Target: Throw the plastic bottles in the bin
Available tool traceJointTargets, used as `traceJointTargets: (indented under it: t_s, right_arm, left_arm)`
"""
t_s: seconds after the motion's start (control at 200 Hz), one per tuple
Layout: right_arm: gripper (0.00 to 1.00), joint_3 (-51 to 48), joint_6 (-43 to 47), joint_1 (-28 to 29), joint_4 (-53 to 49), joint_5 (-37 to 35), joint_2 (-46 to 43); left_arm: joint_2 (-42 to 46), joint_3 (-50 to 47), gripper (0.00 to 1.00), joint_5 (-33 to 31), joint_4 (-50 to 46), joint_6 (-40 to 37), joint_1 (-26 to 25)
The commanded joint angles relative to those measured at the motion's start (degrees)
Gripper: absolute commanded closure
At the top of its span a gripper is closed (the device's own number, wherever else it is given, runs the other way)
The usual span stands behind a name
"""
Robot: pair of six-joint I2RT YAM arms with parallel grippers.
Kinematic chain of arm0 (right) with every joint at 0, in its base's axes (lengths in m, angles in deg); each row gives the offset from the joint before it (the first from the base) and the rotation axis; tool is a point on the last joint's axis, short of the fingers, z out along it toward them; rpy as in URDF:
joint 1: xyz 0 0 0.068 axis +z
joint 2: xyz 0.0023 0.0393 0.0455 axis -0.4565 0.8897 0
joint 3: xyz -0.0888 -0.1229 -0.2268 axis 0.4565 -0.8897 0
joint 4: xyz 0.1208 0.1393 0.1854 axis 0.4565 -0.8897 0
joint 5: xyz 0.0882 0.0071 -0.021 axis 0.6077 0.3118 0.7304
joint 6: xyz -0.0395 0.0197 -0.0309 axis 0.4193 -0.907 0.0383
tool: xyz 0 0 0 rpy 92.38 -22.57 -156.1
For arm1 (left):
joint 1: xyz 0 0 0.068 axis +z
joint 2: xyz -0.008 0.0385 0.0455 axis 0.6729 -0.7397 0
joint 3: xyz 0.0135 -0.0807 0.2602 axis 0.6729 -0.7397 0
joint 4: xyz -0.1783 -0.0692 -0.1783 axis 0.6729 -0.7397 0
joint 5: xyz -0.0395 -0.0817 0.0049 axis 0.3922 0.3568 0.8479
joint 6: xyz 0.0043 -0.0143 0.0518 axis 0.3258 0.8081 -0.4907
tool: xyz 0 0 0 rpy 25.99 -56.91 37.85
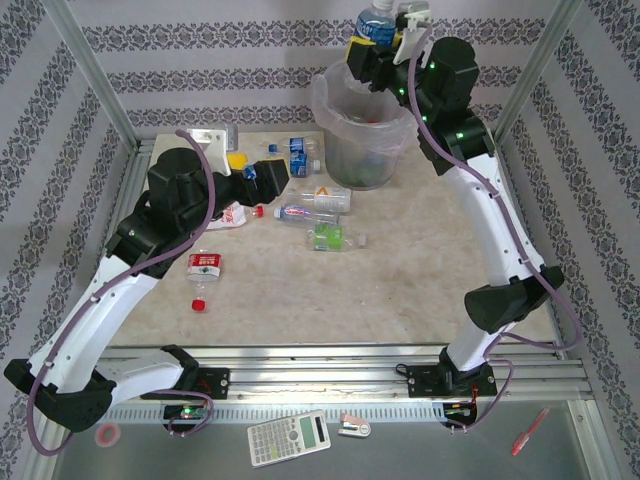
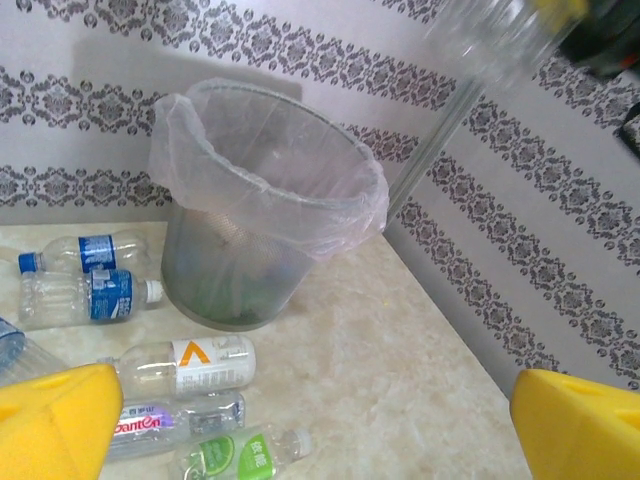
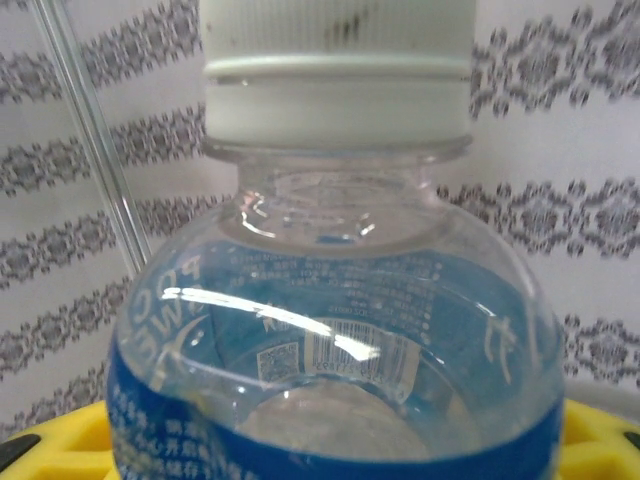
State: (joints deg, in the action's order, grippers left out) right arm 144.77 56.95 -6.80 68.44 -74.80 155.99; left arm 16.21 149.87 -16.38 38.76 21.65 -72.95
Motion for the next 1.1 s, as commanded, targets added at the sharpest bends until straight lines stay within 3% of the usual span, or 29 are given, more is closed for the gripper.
traceJointTargets:
  t_s: [0.0, 0.315, 1.094]
  right_arm:
    - [0.52, -0.7, -1.5, -0.9, 8.6, -1.9, -2.5]
    - [0.53, -9.7, -1.5, -1.6, 25.8, -3.5, -8.0]
    - [0.59, -14.9, 1.9, -2.9, 34.6, -6.2, -12.7]
  left_arm:
    - [0.4, -0.8, 0.0, 0.0, 2.7, 1.6, 0.4]
    - [-0.2, -0.4, 0.0, 0.2, 2.9, 1.7, 0.3]
    - [-2.0, 0.2, 0.0, 0.3, 3.7, 1.6, 0.4]
